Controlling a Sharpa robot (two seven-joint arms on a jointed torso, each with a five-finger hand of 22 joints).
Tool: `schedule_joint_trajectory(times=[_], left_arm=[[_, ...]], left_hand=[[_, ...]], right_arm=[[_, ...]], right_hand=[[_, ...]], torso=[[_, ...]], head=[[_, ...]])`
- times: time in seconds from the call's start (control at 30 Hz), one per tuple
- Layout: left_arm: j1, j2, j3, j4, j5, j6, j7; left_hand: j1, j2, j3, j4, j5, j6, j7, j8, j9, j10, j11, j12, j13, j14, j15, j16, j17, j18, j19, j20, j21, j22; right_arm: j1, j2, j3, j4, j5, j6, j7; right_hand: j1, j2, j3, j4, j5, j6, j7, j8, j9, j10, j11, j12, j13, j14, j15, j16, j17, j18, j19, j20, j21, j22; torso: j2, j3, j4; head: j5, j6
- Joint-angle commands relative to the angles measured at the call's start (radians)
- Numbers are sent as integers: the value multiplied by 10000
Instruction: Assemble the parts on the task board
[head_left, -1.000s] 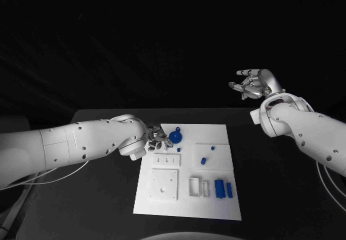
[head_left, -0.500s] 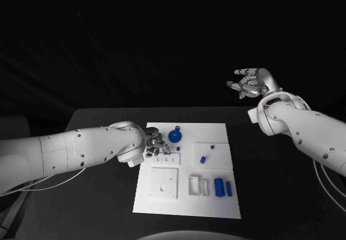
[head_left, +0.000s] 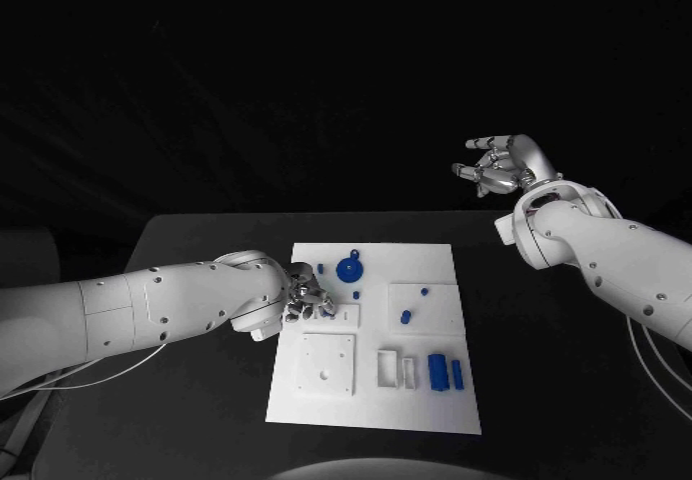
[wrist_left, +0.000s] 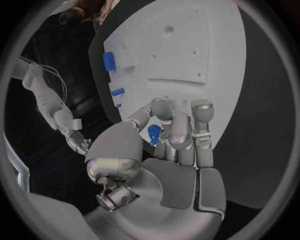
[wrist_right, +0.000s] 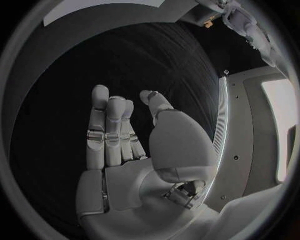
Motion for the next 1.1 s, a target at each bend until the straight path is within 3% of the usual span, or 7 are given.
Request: schedule_joint_trajectory(times=[0.03, 0.67, 0.9, 1.1], left_arm=[[-23, 34, 3, -25, -215, 120, -31], [-98, 159, 3, -35, -582, -38, -83], [-126, 189, 3, -32, -646, -8, -99], [-141, 218, 3, -76, -682, 96, -131]], left_hand=[[35, 93, -19, -28, 47, 2526, -1313, 54, 2420, 426, -88, 40, -16, -17, 38, 31, -19, -166, 5, 40, 59, 626], [92, 75, -16, 30, 41, 2500, -1310, 42, 2482, 421, -88, 20, -73, -22, 27, 18, -75, -162, 5, 26, 62, 619], [107, 69, -15, 37, 41, 2498, -1310, 43, 2490, 424, -89, 29, -67, -23, 27, 14, -85, -161, 7, 25, 62, 618], [141, 46, -18, 78, 25, 2485, -1307, 39, 2507, 421, -87, 17, -96, -25, 29, 18, -100, -165, -5, 23, 37, 612]], right_arm=[[7, 23, 6, 24, -240, 236, -102], [6, 34, 5, 18, -265, 301, -128], [5, 43, 5, 19, -304, 355, -151], [5, 46, 5, 18, -333, 381, -177]], right_hand=[[-99, 8, 82, 2, -29, 71, 12, -18, 9, -44, 10, 14, 7, -55, -31, 3, 10, 80, 14, -33, 47, 180], [-186, 29, 110, -52, -47, 142, 5, -12, 13, -39, 7, 31, 22, -43, -34, 13, 19, 80, 16, -36, 69, 176], [-140, 141, 139, -420, -377, 187, 9, -12, 15, -36, 8, 20, 19, -44, -35, 15, 25, 84, -2, -36, 104, 177], [-177, 184, 130, -504, -536, 214, 6, -11, 15, -31, 9, 38, 32, -40, -34, 20, 28, 85, -1, -35, 117, 178]], torso=[[-2, 6, -9], [-7, 15, -15], [-6, 22, -16], [-1, 21, -8]], head=[[-10, -24], [-56, 1], [-73, 25], [-94, 31]])
